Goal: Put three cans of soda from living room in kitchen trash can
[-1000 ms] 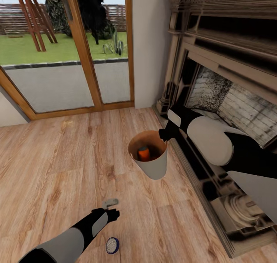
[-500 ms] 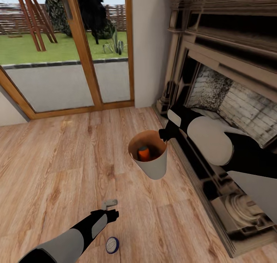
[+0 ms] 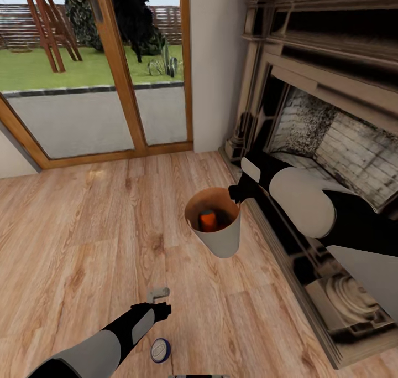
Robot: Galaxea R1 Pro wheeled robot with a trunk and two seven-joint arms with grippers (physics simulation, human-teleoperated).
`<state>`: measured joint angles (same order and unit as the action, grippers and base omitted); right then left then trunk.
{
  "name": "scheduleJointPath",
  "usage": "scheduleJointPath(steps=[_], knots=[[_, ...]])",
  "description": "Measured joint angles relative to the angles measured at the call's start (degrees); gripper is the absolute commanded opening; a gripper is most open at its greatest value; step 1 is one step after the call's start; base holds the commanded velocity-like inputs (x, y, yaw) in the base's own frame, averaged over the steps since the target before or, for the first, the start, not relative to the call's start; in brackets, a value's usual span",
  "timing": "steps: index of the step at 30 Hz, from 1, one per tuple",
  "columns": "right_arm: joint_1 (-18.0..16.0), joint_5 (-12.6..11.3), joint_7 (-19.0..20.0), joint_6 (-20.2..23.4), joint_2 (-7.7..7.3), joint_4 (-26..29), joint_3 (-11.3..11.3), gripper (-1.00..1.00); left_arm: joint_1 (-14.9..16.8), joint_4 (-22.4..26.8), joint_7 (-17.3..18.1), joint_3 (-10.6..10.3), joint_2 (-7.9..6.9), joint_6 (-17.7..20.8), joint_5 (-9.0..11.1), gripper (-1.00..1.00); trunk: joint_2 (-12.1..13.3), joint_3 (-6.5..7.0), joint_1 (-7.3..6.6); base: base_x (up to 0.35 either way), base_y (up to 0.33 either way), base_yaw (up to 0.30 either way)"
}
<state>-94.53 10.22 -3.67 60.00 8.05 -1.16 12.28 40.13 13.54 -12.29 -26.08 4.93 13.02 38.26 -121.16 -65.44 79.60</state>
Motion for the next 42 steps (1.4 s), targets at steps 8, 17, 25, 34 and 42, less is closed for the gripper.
scheduleJointPath(steps=[8,17,25,34,42], knots=[[-0.01,0.06,0.00,0.00,0.02,-0.01,-0.13,-1.00,-1.65,-0.04,-0.01,-0.34,0.26,0.08,0.04,1.00,-2.82,-1.26,1.54,0.000,0.000,0.000],[0.00,-0.02,0.00,0.00,-0.03,-0.01,-0.04,-1.00,-2.29,-2.32,-0.02,-0.29,0.23,0.01,0.17,1.00,-3.61,-1.62,1.98,0.000,0.000,0.000],[-0.01,0.08,0.00,0.00,-0.05,0.00,-0.13,-1.00,-2.33,-2.69,-0.02,-0.29,0.18,-0.83,0.09,1.00,-5.23,-2.34,2.86,0.000,0.000,0.000],[0.00,-0.07,0.00,0.00,-0.04,-0.01,0.01,-1.00,-2.33,-2.73,0.05,-0.46,0.36,-3.04,-0.03,1.00,-6.02,-2.69,3.30,0.000,0.000,0.000],[0.00,0.12,0.00,0.00,0.01,0.00,-0.09,-1.00,-2.33,-2.73,0.07,-0.78,0.43,-3.20,-0.02,1.00,-9.22,-4.13,5.05,0.000,0.000,0.000]])
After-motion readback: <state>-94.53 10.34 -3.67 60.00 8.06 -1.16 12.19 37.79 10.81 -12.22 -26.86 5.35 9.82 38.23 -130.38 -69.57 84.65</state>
